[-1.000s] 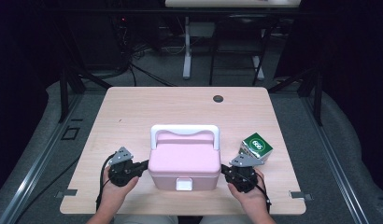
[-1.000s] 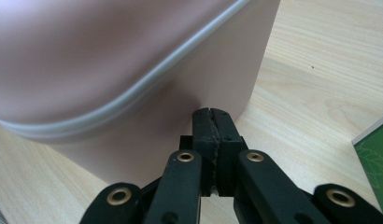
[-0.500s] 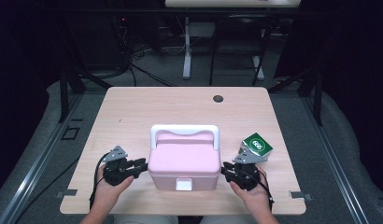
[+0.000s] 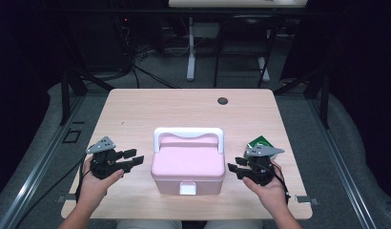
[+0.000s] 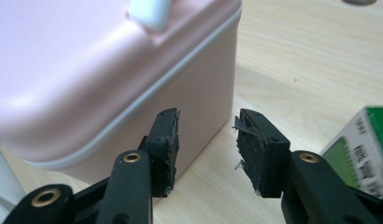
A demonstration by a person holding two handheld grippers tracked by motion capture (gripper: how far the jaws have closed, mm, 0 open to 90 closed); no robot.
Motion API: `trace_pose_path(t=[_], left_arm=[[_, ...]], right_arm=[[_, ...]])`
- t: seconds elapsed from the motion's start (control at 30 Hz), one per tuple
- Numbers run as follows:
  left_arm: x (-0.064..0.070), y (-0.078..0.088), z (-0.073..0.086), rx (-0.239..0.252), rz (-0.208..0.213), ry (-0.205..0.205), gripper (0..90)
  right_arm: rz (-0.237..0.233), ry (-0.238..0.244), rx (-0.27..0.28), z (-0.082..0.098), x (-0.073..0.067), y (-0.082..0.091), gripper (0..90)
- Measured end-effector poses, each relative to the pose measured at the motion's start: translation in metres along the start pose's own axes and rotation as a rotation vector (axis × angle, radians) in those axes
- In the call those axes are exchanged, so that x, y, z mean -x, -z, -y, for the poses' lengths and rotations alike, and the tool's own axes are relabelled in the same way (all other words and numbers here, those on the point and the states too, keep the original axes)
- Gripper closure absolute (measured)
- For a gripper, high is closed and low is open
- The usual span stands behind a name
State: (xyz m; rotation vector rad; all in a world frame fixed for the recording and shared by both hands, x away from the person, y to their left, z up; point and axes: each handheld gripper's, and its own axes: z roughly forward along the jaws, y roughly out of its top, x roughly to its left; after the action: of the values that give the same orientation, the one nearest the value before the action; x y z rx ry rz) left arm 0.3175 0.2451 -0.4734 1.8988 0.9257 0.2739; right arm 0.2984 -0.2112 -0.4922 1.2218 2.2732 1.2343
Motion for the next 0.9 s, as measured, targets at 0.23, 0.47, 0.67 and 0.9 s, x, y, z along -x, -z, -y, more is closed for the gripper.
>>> trace_pose_path(t=[0.23, 0.47, 0.67, 0.9], left_arm=[[0.007, 0.012, -0.026, 0.010, 0.036, -0.010, 50.2], [0.015, 0.008, -0.042, -0.001, 0.069, -0.006, 50.7], [0.023, -0.004, -0.048, -0.008, 0.104, -0.028, 50.6], [0.023, -0.023, -0.050, -0.030, 0.108, -0.011, 50.7]], right_arm=[[-0.042, -0.013, 0.022, -0.027, 0.004, 0.019, 55.6], [-0.096, 0.002, 0.069, -0.049, 0.000, 0.028, 52.9], [-0.116, 0.031, 0.086, -0.055, -0.004, 0.021, 50.2], [-0.136, 0.048, 0.081, -0.057, -0.005, 0.008, 49.9]])
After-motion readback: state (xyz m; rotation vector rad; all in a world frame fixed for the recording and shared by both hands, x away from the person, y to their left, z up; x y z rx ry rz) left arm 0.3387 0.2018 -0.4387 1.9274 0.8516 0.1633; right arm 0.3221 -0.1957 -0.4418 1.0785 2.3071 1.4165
